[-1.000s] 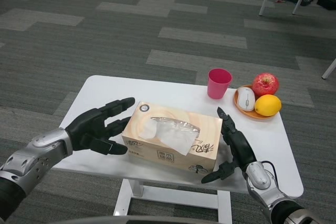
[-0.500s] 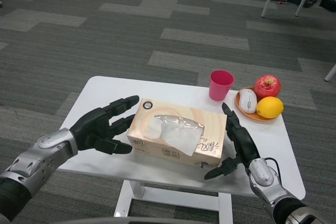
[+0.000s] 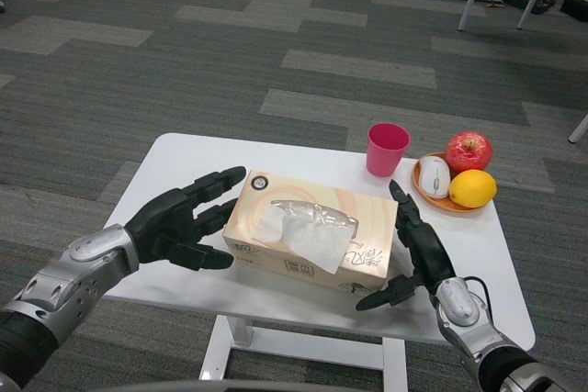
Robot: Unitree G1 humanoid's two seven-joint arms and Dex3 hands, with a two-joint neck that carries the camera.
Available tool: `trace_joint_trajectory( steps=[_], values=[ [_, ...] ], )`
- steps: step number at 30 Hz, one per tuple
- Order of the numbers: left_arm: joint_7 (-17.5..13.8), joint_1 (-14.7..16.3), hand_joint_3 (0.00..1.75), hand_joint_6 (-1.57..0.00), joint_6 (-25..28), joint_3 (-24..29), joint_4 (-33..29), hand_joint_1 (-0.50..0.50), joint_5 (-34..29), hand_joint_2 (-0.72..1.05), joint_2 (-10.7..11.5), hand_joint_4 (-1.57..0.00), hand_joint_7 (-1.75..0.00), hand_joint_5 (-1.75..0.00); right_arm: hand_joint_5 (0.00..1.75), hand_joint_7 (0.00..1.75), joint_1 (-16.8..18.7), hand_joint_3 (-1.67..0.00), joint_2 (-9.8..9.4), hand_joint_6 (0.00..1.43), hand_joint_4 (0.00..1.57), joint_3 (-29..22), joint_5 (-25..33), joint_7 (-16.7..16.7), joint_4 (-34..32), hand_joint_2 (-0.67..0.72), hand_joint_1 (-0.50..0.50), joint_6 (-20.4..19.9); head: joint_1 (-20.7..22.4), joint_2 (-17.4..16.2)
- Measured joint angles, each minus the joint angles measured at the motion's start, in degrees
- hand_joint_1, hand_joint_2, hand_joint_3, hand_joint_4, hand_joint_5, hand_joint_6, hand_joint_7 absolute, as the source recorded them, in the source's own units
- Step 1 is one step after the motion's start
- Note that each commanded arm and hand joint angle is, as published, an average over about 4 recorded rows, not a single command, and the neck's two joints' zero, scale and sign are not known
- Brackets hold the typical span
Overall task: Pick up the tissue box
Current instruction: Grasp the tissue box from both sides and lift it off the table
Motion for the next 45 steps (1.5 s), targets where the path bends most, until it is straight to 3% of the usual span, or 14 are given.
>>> trace_joint_trajectory(
  steps=[3,7,10,37,45],
  values=[
    [0.0,0.0,0.26,0.0,0.0,0.1,0.0,0.5,0.0,1.05,0.0,0.0,0.0,-0.15,0.0,0.0,0.0,-0.16,-0.05,0.0,0.0,0.0,0.0,0.0,-0.4,-0.22,-0.42,0.0,0.0,0.0],
    [0.0,0.0,0.26,0.0,-0.1,0.3,-0.1,0.5,0.0,1.05,0.0,0.0,0.0,-0.13,0.0,0.0,0.0,-0.18,-0.12,0.0,0.0,0.0,0.0,-0.1,-1.3,-0.29,-0.42,0.0,0.0,0.0],
    [0.1,0.0,0.26,0.0,-0.2,0.4,-0.1,0.5,0.0,1.05,0.0,0.0,0.0,-0.1,0.0,0.0,0.0,-0.24,-0.13,0.0,0.0,0.0,0.0,-0.1,-1.6,-0.29,-0.42,0.0,0.0,0.0],
    [0.4,0.0,0.26,0.0,-0.1,1.8,-2.4,0.5,0.0,1.05,0.8,0.0,0.0,-0.13,0.0,0.0,0.0,-0.24,-1.24,0.0,0.02,-0.7,0.6,-0.7,-7.5,-0.3,-0.42,0.0,0.7,0.5],
    [0.4,0.0,0.26,0.0,0.3,2.6,-3.3,0.5,0.0,1.05,1.3,0.0,0.0,-0.1,0.1,0.0,0.0,-0.24,-1.31,0.0,0.08,-0.8,0.6,-1.1,-9.1,-0.29,-0.46,0.0,1.1,0.5]
  ],
)
